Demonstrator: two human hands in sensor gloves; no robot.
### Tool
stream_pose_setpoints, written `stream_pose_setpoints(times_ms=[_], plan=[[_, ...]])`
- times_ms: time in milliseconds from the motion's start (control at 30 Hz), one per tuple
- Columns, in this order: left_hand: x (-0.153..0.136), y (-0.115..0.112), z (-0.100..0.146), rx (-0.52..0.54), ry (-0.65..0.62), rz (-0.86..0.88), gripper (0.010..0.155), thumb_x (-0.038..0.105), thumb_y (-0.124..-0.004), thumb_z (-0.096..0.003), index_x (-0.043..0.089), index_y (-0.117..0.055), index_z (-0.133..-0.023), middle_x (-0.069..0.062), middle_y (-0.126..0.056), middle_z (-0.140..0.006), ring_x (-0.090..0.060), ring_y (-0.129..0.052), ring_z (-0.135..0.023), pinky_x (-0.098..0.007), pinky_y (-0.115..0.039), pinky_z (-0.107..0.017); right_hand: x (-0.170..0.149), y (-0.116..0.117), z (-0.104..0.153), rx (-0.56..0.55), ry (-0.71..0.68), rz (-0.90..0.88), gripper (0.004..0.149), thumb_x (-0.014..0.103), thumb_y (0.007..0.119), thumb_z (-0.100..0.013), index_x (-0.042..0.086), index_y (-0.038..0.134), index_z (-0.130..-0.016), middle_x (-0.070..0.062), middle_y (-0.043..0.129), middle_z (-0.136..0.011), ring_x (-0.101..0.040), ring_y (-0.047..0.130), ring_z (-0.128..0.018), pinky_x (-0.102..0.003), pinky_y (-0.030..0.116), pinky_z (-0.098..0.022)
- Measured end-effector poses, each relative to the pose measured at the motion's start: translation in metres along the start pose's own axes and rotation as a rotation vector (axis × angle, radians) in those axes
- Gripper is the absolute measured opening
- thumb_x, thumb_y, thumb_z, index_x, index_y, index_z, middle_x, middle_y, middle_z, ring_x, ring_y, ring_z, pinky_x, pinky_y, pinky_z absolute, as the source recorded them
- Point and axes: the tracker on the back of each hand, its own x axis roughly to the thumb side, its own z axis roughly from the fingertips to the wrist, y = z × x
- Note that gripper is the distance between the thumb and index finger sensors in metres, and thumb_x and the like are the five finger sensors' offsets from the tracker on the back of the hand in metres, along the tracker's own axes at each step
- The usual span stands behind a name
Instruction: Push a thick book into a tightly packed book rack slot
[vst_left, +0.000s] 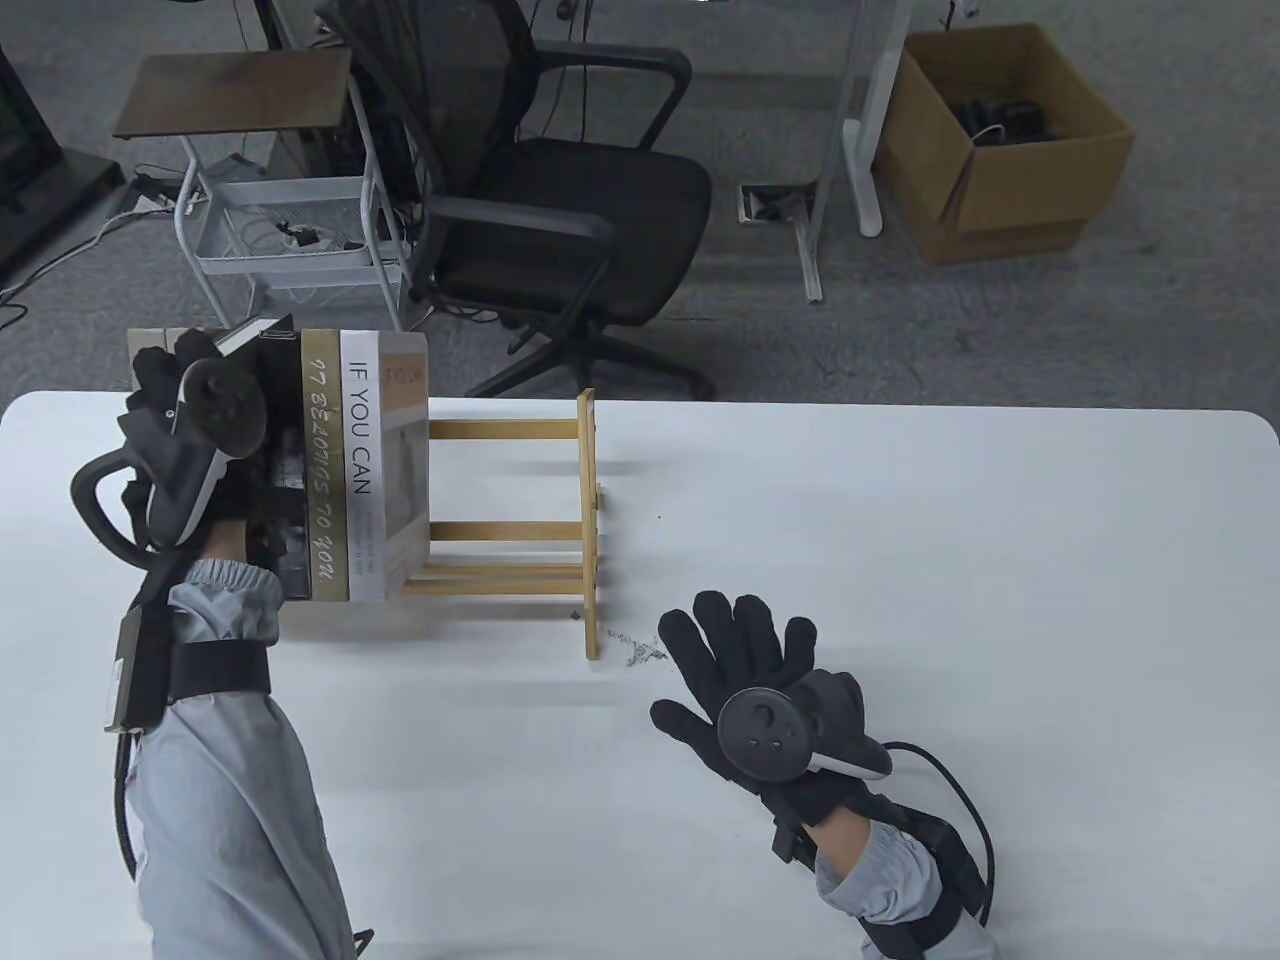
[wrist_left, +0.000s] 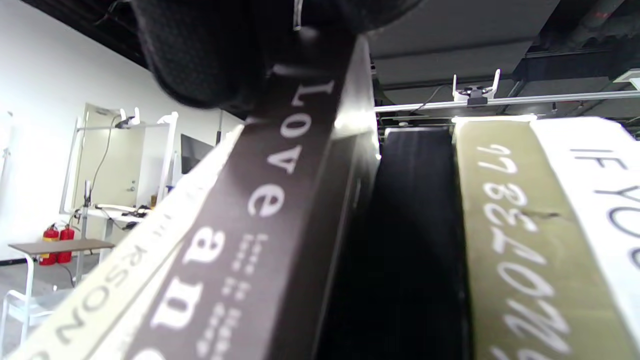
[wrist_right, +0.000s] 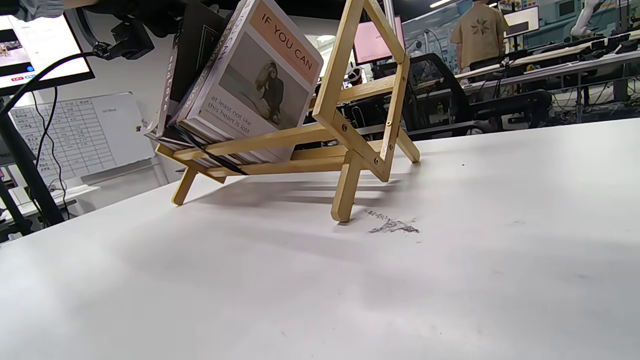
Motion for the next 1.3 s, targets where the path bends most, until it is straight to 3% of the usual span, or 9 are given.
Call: stream_pose_setpoints(times_ms=[200,367,667,1300], plan=[[0.002,-0.01,-0.008,-0.038,0.031,-0.029,0.046,0.035,-0.058,-0.0725,0.036,-0.051,-0.118,-0.022,-0.041,-0.125,-0.052,-0.054,-0.11,-0.065,-0.055,-0.081,-0.002,0.001,-0.001,0.006,0.013,0.0,0.077,0.048,0.049,-0.068,0.004,0.016,-0.122,-0.039,0.009,-0.121,-0.073,0.014,-0.1,-0.086,0.008,-0.054],[0.006,-0.02,-0.014,-0.061,0.05,-0.014,0.048,0.035,-0.056,-0.0726,0.04,-0.046,-0.119,-0.025,-0.029,-0.126,-0.059,-0.037,-0.111,-0.073,-0.04,-0.079,-0.004,0.001,-0.001,0.012,0.025,0.003,0.077,0.048,0.049,-0.068,0.004,0.016,-0.122,-0.039,0.009,-0.121,-0.073,0.013,-0.1,-0.086,0.008,-0.053],[0.012,-0.033,-0.024,-0.094,0.07,-0.009,0.049,0.037,-0.054,-0.0729,0.044,-0.042,-0.12,-0.024,-0.015,-0.127,-0.06,-0.021,-0.111,-0.076,-0.03,-0.078,-0.005,0.001,-0.002,0.016,0.036,0.008,0.077,0.048,0.049,-0.068,0.004,0.016,-0.122,-0.039,0.009,-0.121,-0.073,0.013,-0.1,-0.086,0.008,-0.053],[0.018,-0.041,-0.029,-0.115,0.081,0.003,0.049,0.038,-0.052,-0.0728,0.045,-0.039,-0.12,-0.024,-0.015,-0.127,-0.06,-0.02,-0.111,-0.075,-0.027,-0.078,-0.008,0.005,-0.005,0.034,0.051,0.019,0.077,0.048,0.049,-0.068,0.004,0.017,-0.122,-0.039,0.009,-0.121,-0.073,0.013,-0.1,-0.086,0.008,-0.053]])
